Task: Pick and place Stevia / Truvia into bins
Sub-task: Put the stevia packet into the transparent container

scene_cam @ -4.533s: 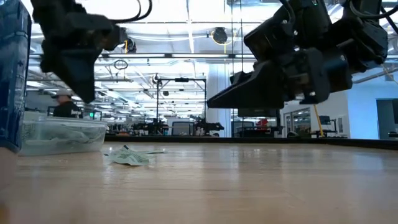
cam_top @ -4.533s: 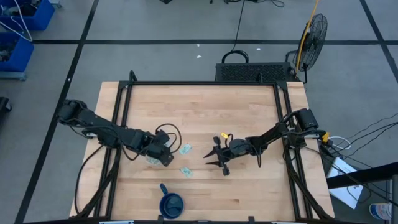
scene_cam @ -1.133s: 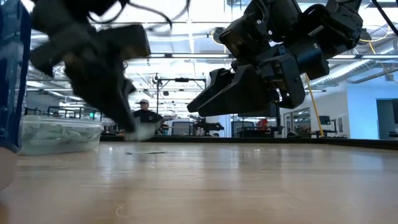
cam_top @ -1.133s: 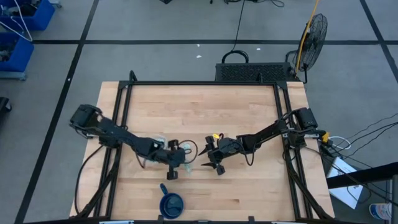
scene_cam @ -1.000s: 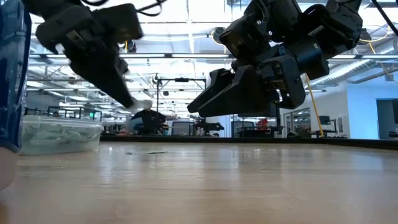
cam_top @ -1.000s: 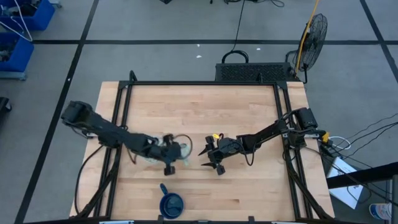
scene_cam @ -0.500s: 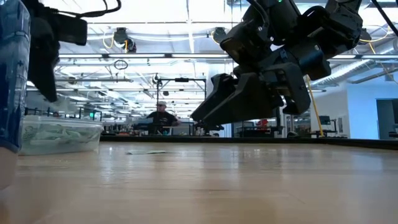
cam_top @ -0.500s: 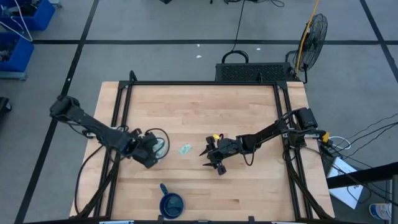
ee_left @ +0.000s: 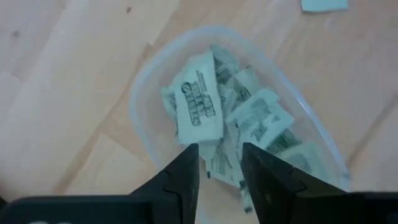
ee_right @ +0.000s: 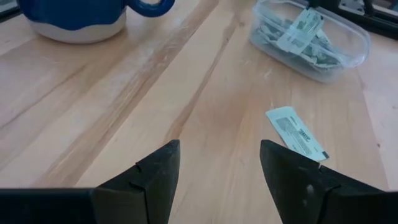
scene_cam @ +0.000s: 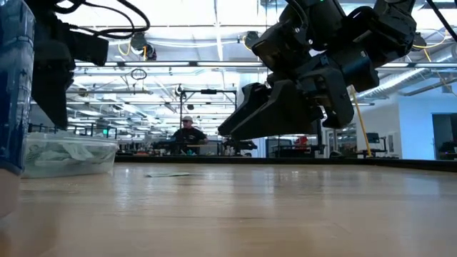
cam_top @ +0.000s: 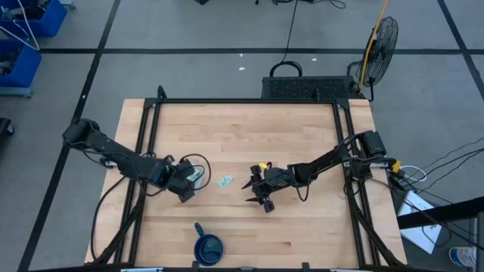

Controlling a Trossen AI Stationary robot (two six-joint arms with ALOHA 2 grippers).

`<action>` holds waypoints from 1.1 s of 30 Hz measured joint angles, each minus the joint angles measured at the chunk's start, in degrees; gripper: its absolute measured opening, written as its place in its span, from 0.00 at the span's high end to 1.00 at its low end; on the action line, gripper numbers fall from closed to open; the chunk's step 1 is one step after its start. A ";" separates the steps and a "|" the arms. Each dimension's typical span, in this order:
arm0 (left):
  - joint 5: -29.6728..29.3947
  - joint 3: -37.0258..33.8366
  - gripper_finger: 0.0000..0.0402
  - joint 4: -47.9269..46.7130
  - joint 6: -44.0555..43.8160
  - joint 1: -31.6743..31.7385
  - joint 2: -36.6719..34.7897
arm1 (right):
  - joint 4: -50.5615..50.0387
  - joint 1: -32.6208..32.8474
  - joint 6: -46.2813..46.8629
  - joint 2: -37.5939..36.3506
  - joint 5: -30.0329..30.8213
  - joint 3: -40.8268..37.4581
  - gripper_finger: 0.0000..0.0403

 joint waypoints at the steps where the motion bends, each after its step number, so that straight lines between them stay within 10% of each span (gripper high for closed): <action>1: 1.04 0.00 0.67 -0.09 0.45 0.41 -0.47 | 0.25 -0.07 0.00 0.00 -0.02 0.00 0.47; 16: -1.35 0.02 0.67 21.43 12.18 3.97 -6.96 | 1.27 -4.09 2.03 0.00 -0.14 0.00 0.47; 22: -1.09 0.09 0.67 36.59 26.26 5.01 0.88 | 1.08 -4.40 2.03 0.00 -0.15 0.00 0.47; 33: -0.67 0.07 0.67 41.23 23.34 7.24 18.60 | 0.39 -4.38 2.03 0.00 -0.17 0.00 0.47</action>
